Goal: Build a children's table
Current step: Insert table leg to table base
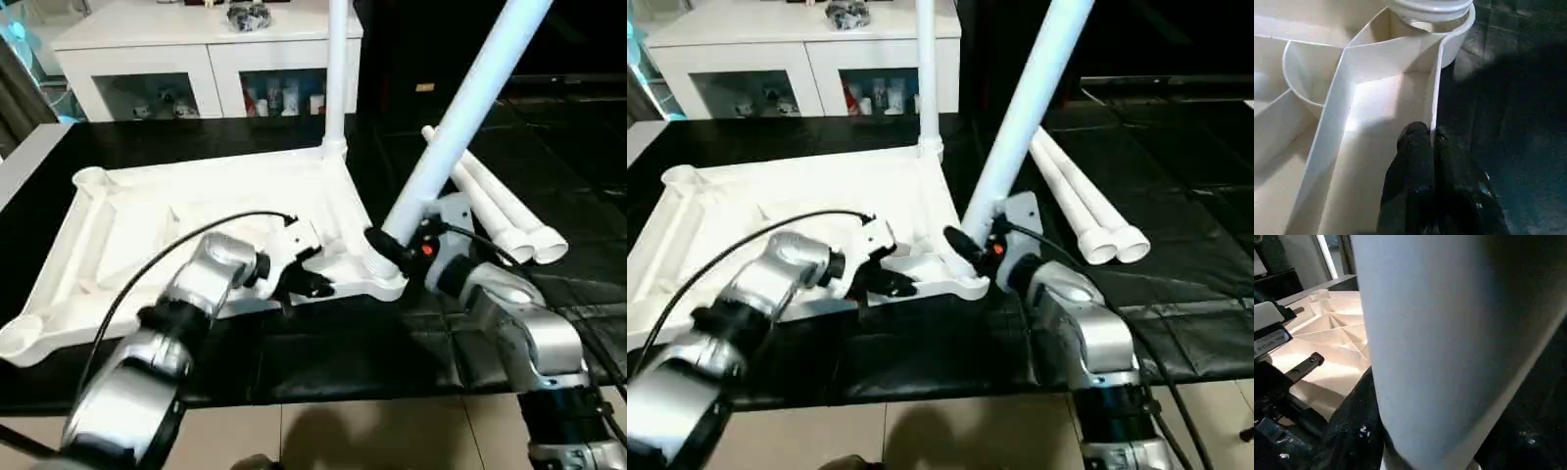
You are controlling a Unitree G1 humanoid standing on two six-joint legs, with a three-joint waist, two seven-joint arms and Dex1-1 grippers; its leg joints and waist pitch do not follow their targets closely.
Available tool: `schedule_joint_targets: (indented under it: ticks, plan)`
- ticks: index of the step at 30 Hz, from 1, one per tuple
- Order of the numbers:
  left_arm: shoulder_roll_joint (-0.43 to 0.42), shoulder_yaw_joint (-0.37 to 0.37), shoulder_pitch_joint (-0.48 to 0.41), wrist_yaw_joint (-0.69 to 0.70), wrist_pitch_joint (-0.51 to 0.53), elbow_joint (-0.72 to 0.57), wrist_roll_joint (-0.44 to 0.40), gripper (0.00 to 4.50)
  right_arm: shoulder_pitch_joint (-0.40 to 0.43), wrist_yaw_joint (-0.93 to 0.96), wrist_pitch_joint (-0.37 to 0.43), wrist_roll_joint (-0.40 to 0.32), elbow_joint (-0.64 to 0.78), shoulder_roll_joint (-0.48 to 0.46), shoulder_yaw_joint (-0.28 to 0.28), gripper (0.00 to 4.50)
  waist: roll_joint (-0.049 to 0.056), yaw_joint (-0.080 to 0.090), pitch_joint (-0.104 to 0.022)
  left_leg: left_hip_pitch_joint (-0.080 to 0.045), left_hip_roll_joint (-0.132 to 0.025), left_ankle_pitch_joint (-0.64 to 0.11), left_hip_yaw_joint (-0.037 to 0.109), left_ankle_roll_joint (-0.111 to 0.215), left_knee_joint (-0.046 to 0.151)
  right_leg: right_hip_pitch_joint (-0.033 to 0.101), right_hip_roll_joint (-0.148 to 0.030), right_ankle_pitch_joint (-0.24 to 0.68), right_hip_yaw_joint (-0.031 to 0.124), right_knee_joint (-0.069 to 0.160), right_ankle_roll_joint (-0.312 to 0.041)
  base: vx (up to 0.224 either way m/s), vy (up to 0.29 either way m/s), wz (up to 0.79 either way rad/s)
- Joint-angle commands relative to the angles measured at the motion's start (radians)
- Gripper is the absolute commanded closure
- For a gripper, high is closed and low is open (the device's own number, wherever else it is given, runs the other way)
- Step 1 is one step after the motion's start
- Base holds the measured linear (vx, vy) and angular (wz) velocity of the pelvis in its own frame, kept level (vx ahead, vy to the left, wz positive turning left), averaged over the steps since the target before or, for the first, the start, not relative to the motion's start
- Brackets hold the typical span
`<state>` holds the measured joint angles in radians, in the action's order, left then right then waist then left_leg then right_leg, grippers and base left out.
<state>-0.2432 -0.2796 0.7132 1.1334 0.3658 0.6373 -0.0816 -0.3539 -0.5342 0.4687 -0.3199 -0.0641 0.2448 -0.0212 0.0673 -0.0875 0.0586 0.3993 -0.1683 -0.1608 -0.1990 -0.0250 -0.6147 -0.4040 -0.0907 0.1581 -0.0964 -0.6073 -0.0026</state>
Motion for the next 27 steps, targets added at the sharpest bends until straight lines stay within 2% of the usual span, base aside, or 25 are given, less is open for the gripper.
schedule_joint_targets:
  ticks: [1, 5, 8, 13, 15, 16, 19, 21, 27]
  plan:
    - [-0.012, 0.002, -0.022, -0.03, 0.048, -0.048, 0.002, 4.5, -0.016, -0.004, -0.015, 0.001, -0.005, -0.007, -0.002, 2.56, -0.012, -0.006, -0.073, -0.032, -0.067, -0.37, 0.047, -0.001, 0.088, 0.039, -0.086, 0.388, 0.057, 0.092, -0.181, 0.0, 0.0, 0.0]
    - [-0.021, -0.013, -0.048, -0.026, -0.096, -0.071, 0.0, 4.5, -0.012, -0.012, -0.019, 0.004, -0.008, -0.005, -0.003, 2.56, -0.011, -0.006, -0.072, -0.03, -0.066, -0.37, 0.049, 0.001, 0.089, 0.036, -0.085, 0.413, 0.056, 0.097, -0.158, 0.0, 0.0, 0.0]
    - [-0.041, -0.031, -0.066, 0.002, -0.15, -0.099, -0.008, 4.5, -0.009, -0.018, -0.02, 0.003, -0.01, 0.001, -0.003, 2.56, -0.011, -0.007, -0.074, -0.03, -0.066, -0.364, 0.048, 0.0, 0.09, 0.036, -0.084, 0.393, 0.057, 0.094, -0.16, 0.0, 0.0, 0.0]
    - [-0.049, -0.019, -0.08, 0.024, -0.157, -0.125, 0.015, 4.5, -0.007, -0.025, -0.021, 0.002, -0.011, 0.01, -0.001, 2.56, -0.012, -0.009, -0.076, -0.028, -0.065, -0.325, 0.043, 0.01, 0.089, 0.037, -0.084, 0.334, 0.059, 0.087, -0.179, 0.0, 0.0, 0.0]
    - [-0.053, -0.015, -0.082, 0.023, -0.165, -0.134, 0.021, 4.06, -0.006, -0.026, -0.022, 0.003, -0.011, 0.011, -0.001, 2.56, -0.014, -0.012, -0.076, -0.028, -0.066, -0.316, 0.043, 0.012, 0.089, 0.039, -0.085, 0.332, 0.059, 0.086, -0.181, 0.0, 0.0, 0.0]
    - [-0.057, -0.016, -0.082, 0.017, -0.171, -0.132, 0.019, 4.06, -0.006, -0.028, -0.023, 0.004, -0.012, 0.012, -0.001, 2.56, -0.015, -0.011, -0.076, -0.028, -0.066, -0.312, 0.042, 0.013, 0.09, 0.038, -0.083, 0.328, 0.059, 0.085, -0.181, 0.0, 0.0, 0.0]
    - [-0.073, -0.032, -0.079, 0.042, -0.168, -0.123, 0.016, 4.06, -0.007, -0.031, -0.025, 0.005, -0.015, 0.013, -0.002, 2.56, -0.015, -0.011, -0.074, -0.027, -0.066, -0.321, 0.043, 0.011, 0.09, 0.038, -0.084, 0.353, 0.059, 0.088, -0.175, 0.0, 0.0, 0.0]
    - [-0.077, -0.036, -0.077, 0.045, -0.17, -0.118, 0.015, 3.95, -0.008, -0.033, -0.026, 0.006, -0.016, 0.013, -0.002, 2.56, -0.014, -0.011, -0.073, -0.031, -0.066, -0.336, 0.043, 0.004, 0.091, 0.035, -0.084, 0.38, 0.059, 0.091, -0.165, 0.0, 0.0, 0.0]
    - [-0.074, -0.029, -0.059, 0.025, -0.208, -0.08, 0.009, 3.95, -0.005, -0.038, -0.026, 0.006, -0.012, 0.016, -0.005, 2.56, -0.014, -0.011, -0.074, -0.03, -0.065, -0.342, 0.043, 0.0, 0.092, 0.035, -0.083, 0.369, 0.059, 0.09, -0.165, 0.0, 0.0, 0.0]
